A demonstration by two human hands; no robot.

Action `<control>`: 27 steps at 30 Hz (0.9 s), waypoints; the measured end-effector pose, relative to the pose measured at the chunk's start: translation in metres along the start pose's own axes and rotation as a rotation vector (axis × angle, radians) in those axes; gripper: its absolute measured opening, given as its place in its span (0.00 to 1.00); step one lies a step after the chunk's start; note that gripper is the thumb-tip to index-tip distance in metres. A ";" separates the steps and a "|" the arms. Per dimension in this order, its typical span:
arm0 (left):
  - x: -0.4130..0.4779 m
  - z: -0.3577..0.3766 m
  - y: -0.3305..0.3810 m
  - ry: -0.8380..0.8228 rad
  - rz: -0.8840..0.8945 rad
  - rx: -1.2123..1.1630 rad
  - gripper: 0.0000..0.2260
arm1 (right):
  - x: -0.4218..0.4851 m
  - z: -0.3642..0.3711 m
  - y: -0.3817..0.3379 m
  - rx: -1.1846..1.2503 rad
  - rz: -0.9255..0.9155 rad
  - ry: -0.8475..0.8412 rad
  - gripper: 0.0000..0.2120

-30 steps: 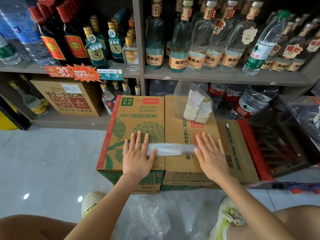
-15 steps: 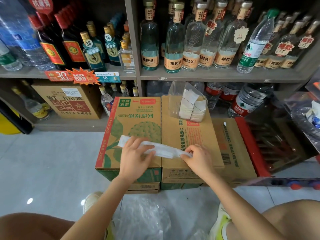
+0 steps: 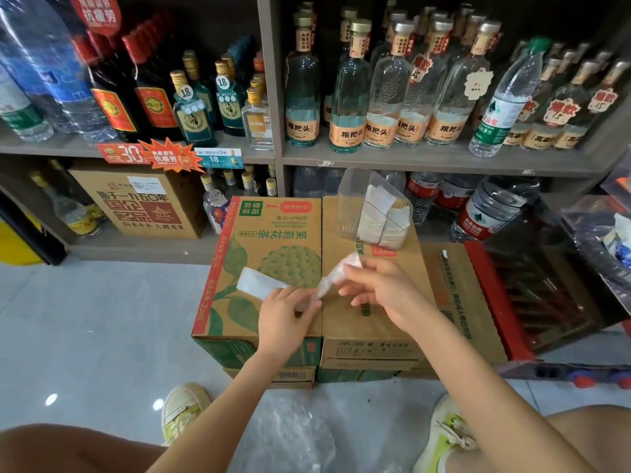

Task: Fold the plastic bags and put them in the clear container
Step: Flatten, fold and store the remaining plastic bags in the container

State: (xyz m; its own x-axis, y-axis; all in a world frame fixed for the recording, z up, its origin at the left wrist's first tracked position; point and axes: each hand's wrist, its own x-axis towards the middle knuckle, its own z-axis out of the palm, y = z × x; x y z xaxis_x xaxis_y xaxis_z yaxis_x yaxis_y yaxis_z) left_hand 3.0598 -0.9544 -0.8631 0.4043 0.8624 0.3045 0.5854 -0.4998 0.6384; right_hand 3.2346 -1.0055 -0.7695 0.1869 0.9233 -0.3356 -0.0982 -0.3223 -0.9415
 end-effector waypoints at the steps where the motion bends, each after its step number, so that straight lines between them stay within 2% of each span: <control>1: 0.001 -0.001 0.001 0.011 -0.058 -0.026 0.15 | 0.002 0.000 -0.001 0.043 -0.005 -0.012 0.09; 4: 0.005 -0.010 0.007 -0.029 -0.282 -0.158 0.12 | 0.008 0.002 0.006 0.138 0.006 0.045 0.13; 7: 0.009 -0.018 0.008 -0.073 -0.412 -0.317 0.05 | 0.018 0.016 0.025 -0.111 0.066 0.085 0.16; 11: 0.007 -0.022 0.001 -0.103 -0.416 -0.409 0.10 | 0.029 0.044 0.042 -0.166 0.103 0.053 0.16; 15: 0.002 -0.024 -0.006 -0.153 -0.373 -0.464 0.13 | 0.034 0.052 0.047 -0.181 0.095 0.073 0.09; 19: 0.006 -0.029 -0.008 -0.206 -0.371 -0.606 0.17 | 0.033 0.049 0.052 -0.095 0.043 0.078 0.02; 21: 0.007 -0.033 -0.009 -0.232 -0.384 -0.691 0.20 | 0.032 0.047 0.055 -0.031 0.013 0.048 0.02; 24: 0.010 -0.041 -0.012 -0.193 -0.410 -0.790 0.14 | 0.032 0.043 0.057 0.027 -0.001 -0.031 0.01; 27: 0.016 -0.051 -0.018 -0.066 -0.483 -0.866 0.11 | 0.032 0.039 0.055 -0.026 0.013 -0.114 0.01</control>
State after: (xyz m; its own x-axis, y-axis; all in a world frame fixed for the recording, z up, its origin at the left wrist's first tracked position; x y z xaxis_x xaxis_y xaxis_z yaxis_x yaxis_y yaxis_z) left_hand 3.0197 -0.9277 -0.8340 0.3110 0.9389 -0.1471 -0.0069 0.1570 0.9876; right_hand 3.1974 -0.9854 -0.8311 0.0734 0.9361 -0.3439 -0.0745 -0.3387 -0.9379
